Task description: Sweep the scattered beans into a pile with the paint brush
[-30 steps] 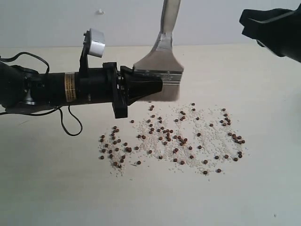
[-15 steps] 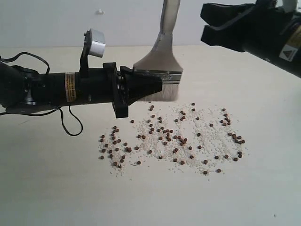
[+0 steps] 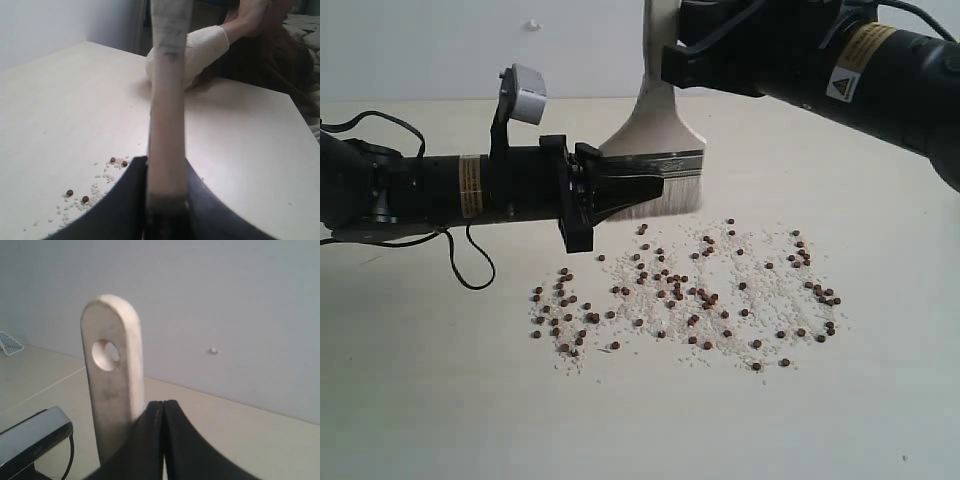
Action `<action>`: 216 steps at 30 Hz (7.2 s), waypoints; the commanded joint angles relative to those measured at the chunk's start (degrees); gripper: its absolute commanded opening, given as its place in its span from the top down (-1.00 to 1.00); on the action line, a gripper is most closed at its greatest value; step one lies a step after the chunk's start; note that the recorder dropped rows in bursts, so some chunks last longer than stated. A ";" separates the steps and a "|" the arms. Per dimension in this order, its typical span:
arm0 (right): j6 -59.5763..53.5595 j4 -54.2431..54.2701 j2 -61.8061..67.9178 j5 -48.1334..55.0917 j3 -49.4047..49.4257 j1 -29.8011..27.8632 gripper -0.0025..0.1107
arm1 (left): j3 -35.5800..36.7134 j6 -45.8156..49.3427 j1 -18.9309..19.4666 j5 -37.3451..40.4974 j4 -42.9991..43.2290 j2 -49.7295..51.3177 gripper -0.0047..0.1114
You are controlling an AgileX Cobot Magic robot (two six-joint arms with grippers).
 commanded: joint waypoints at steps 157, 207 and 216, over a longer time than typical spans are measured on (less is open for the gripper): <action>-138.46 123.71 30.14 103.11 -37.06 -10.33 0.28 | -0.57 -5.28 12.35 -2.71 15.80 -0.10 0.92; -117.50 123.71 -32.37 50.51 7.18 -18.35 0.96 | 28.92 -38.35 18.90 1.21 12.60 -42.35 0.92; -117.60 123.71 -49.26 46.25 13.27 -18.35 0.96 | 42.19 -42.45 20.07 20.06 2.62 -72.54 0.92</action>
